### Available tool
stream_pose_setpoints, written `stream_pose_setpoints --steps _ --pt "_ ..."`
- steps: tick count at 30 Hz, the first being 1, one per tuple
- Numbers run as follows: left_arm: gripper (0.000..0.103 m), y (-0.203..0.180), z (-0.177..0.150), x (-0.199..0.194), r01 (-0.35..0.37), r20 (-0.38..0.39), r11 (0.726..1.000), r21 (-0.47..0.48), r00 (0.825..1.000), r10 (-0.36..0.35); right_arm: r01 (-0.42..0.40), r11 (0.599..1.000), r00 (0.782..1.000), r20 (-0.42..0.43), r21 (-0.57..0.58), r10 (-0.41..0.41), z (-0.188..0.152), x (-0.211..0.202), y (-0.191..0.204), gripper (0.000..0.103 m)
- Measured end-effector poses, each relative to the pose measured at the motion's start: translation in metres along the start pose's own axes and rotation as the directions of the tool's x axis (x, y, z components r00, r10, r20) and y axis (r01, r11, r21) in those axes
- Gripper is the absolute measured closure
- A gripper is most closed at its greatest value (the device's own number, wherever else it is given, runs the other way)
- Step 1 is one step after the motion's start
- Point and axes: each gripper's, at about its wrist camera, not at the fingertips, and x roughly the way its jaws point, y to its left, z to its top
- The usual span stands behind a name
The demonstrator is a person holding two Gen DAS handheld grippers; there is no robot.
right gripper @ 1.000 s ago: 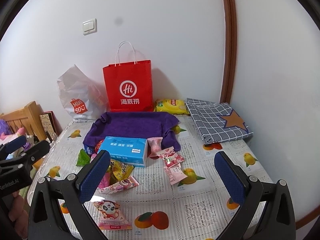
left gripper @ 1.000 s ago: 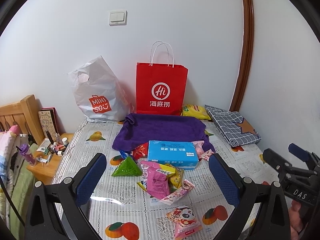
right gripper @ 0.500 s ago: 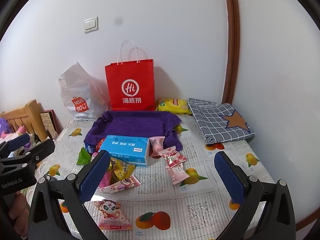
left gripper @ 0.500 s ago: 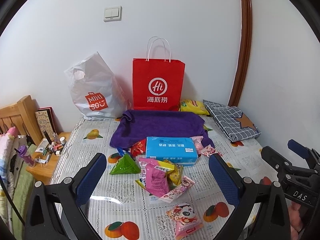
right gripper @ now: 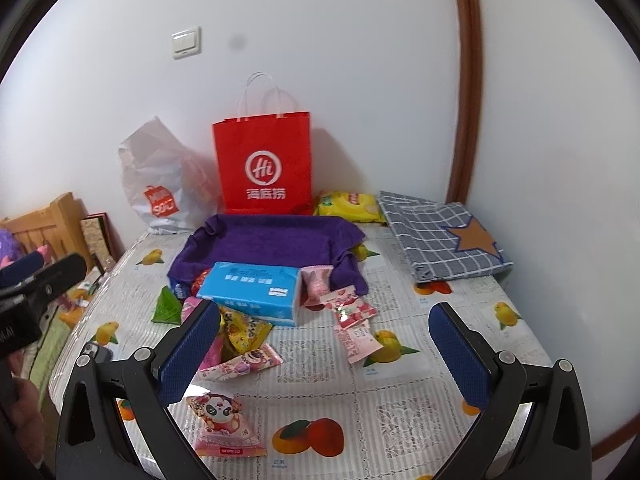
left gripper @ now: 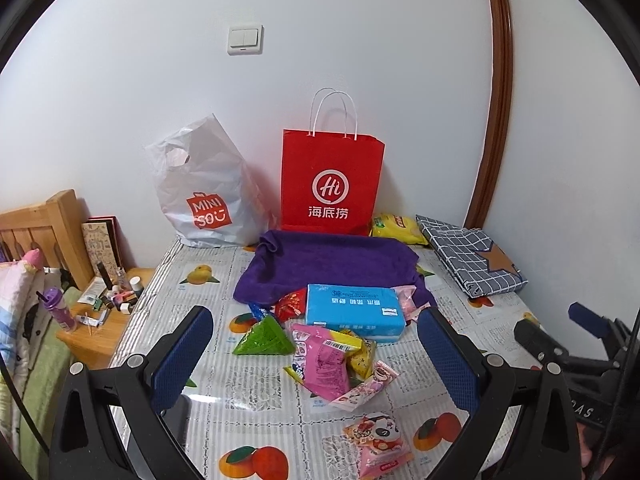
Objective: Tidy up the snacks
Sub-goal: 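Reach down and grasp the panda-printed snack bag with the right gripper, then grasp the pink barcode snack bag with the left gripper while the right holds the panda bag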
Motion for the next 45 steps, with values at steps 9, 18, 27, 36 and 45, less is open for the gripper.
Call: stream_pose_setpoints --steps 9,18,27,36,45 --pt "0.001 0.008 -0.004 0.011 -0.007 -0.051 1.000 0.018 0.999 0.008 -0.066 0.997 0.997 -0.052 -0.027 0.065 -0.019 0.014 0.012 0.000" --pt "0.001 0.028 -0.015 0.011 -0.050 -0.068 0.998 -0.031 0.997 0.048 -0.157 0.981 0.982 -0.124 -0.116 0.143 -0.058 0.027 0.060 0.006" --pt "0.001 0.065 -0.029 0.028 -0.063 -0.114 0.993 -0.101 0.992 0.051 -0.215 0.963 0.953 -0.251 -0.164 0.170 -0.098 0.069 0.091 0.012" --pt "0.001 0.074 -0.042 0.061 -0.050 -0.168 0.994 -0.098 0.985 0.033 -0.221 0.959 0.914 -0.380 -0.176 0.141 -0.132 0.119 0.097 0.022" --pt "0.001 0.059 -0.063 0.116 -0.020 -0.276 0.999 -0.049 0.961 0.005 -0.248 0.958 0.919 -0.348 -0.141 0.187 -0.128 0.121 0.077 0.055"
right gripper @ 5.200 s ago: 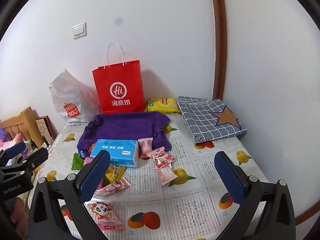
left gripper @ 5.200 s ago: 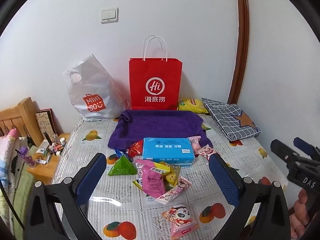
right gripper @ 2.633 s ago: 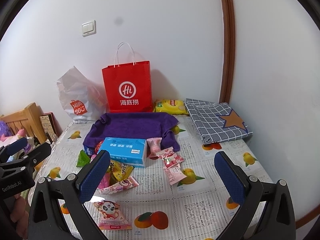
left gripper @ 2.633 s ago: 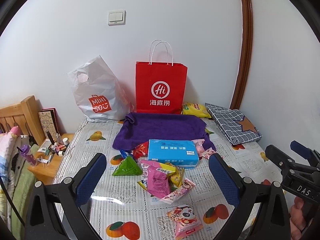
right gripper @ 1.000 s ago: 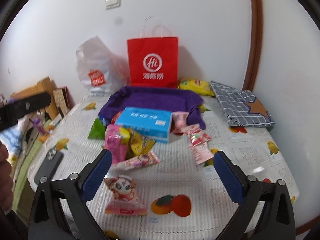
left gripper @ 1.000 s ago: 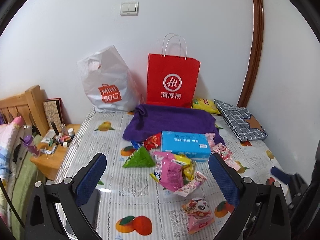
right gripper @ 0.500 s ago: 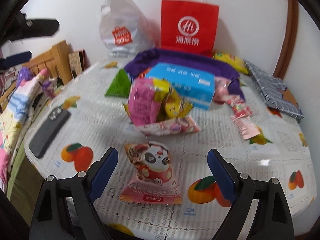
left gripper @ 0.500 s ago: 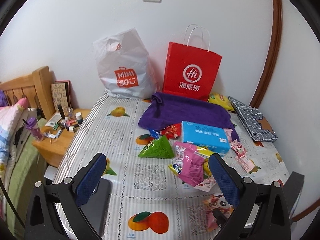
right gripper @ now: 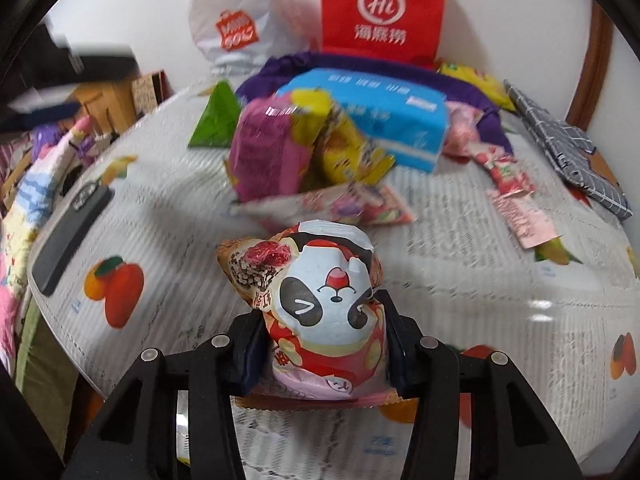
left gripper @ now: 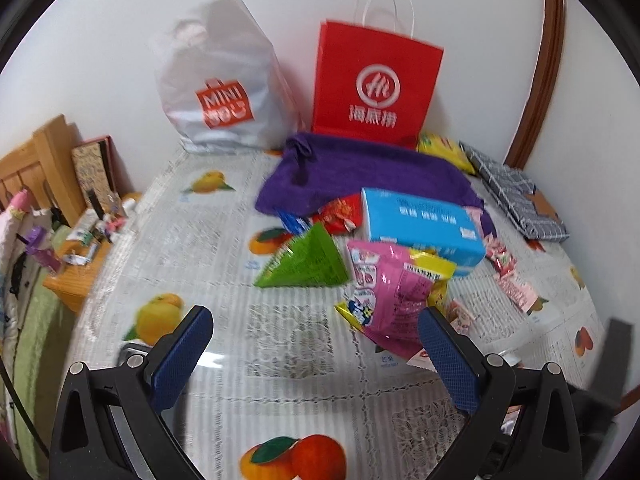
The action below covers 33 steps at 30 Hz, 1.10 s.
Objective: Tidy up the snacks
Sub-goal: 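Grasp the pink barcode snack bag with the left gripper while the right holds the panda bag, then carry both bags onto the purple towel while the right gripper releases the panda bag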
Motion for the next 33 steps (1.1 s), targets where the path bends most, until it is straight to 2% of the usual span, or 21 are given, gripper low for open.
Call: stream_pose_setpoints --steps 7,12,16,21,23,25,27,30,33 --pt "0.001 -0.027 0.005 0.040 0.054 -0.055 0.997 0.053 0.997 -0.051 0.049 0.997 0.995 0.085 0.066 -0.055 0.014 -0.024 -0.044 0.055" --pt "0.001 -0.046 0.006 0.070 0.055 -0.117 0.992 0.110 0.992 -0.042 0.109 0.988 0.989 0.084 0.112 -0.119 0.020 -0.022 -0.074 0.055" --pt "0.001 -0.052 0.010 0.087 0.095 -0.153 0.989 0.110 0.985 -0.077 0.114 0.983 0.989 0.075 0.142 -0.125 0.026 -0.015 -0.092 0.055" --pt "0.001 -0.062 0.015 0.108 0.093 -0.200 0.987 0.135 0.978 -0.065 0.120 0.981 0.989 0.073 0.149 -0.132 0.032 -0.008 -0.102 0.055" --pt "0.005 -0.065 0.015 0.113 0.082 -0.201 0.985 0.150 0.978 -0.051 0.115 0.981 0.990 0.068 0.154 -0.127 0.035 -0.005 -0.105 0.055" --pt "0.022 -0.068 0.016 0.116 0.086 -0.218 0.983 0.161 0.975 -0.049 0.123 0.981 0.989 0.062 0.152 -0.133 0.038 -0.003 -0.107 0.055" --pt "0.033 -0.068 0.015 0.118 0.115 -0.247 0.980 0.161 0.966 -0.073 0.130 0.980 0.988 0.065 0.149 -0.141 0.039 -0.003 -0.108 0.055" --pt "0.038 -0.067 0.015 0.114 0.110 -0.245 0.980 0.168 0.967 -0.067 0.124 0.981 0.988 0.071 0.152 -0.136 0.044 -0.003 -0.109 0.055" --pt "0.039 -0.066 0.016 0.106 0.112 -0.237 0.978 0.175 0.969 -0.069 0.124 0.981 0.987 0.080 0.147 -0.137 0.048 -0.007 -0.107 0.055"
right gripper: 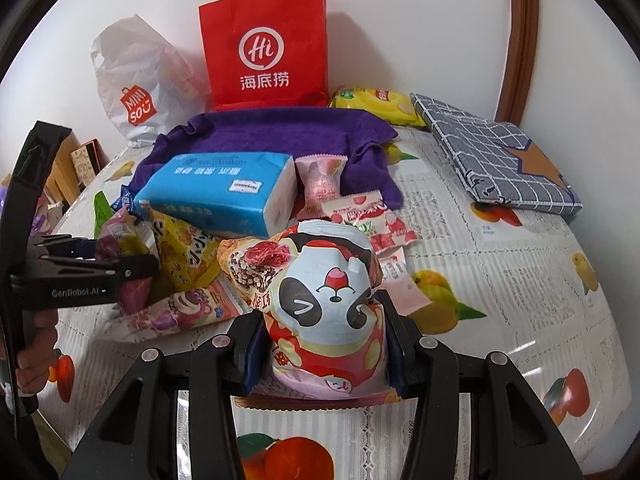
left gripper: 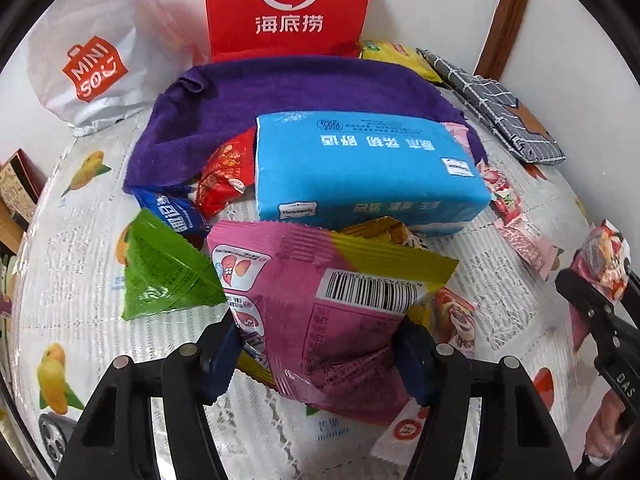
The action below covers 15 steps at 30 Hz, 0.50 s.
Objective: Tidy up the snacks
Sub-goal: 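Carry both bags onto the purple towel while the right gripper releases the panda bag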
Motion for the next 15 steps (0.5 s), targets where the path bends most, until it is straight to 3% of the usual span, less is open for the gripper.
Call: stream_pose_setpoints --steps 15 --pt "0.039 0.005 -0.004 -0.066 0.022 0.116 0.999 -0.023 0.993 -0.020 0.002 1.000 0.998 0.065 0.013 -0.003 0.022 -0.034 0.013 0.055"
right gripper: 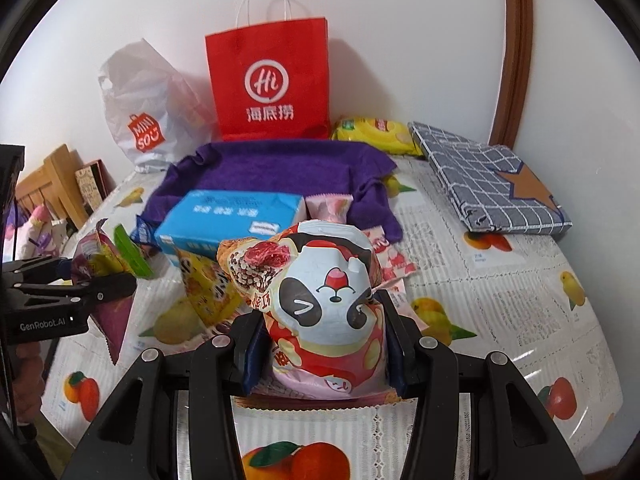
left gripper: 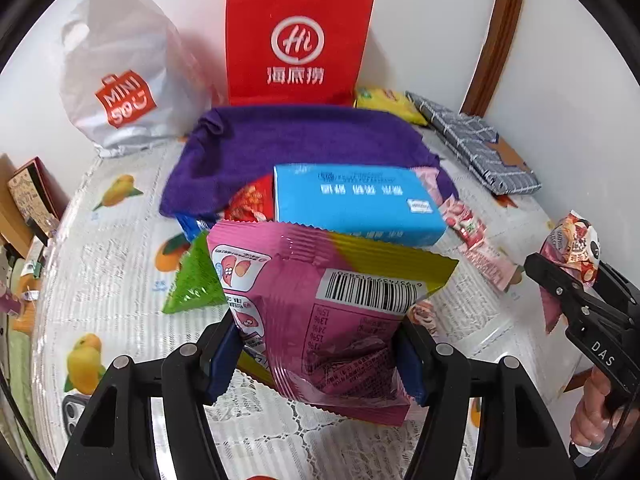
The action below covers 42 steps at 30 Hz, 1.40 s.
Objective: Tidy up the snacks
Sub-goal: 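Carry both bags onto the purple towel while the right gripper releases the panda bag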
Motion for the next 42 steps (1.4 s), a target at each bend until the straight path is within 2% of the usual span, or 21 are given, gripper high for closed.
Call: stream_pose_setpoints --steps 10,15,19,30,42 --pt "0.039 0.002 0.025 -0.027 0.009 0.054 1.000 -0.009 0.999 -0.008 -0.024 1.000 1.000 0.018 0.005 0.024 0.032 -0.008 0.010 0.055" --pt "0.039 0.007 0.053 -0.030 0.032 0.079 0.999 -0.026 0.996 -0.030 -0.024 1.000 0.999 0.041 0.001 0.024 0.064 -0.002 0.012 0.055" --pt "0.039 0.005 0.080 -0.026 0.015 0.100 1.000 -0.022 0.995 -0.012 -0.021 1.000 0.998 0.056 0.003 0.021 0.096 0.009 0.009 0.055" --pt "0.039 0.007 0.156 0.005 -0.030 0.123 0.999 -0.031 0.992 0.034 -0.032 0.999 0.995 0.091 0.008 0.031 0.171 0.056 -0.003 0.055" --pt "0.039 0.034 0.216 0.059 -0.067 0.090 0.994 -0.080 0.993 0.075 -0.050 0.999 0.995 0.090 -0.016 0.052 0.226 0.115 0.006 0.055"
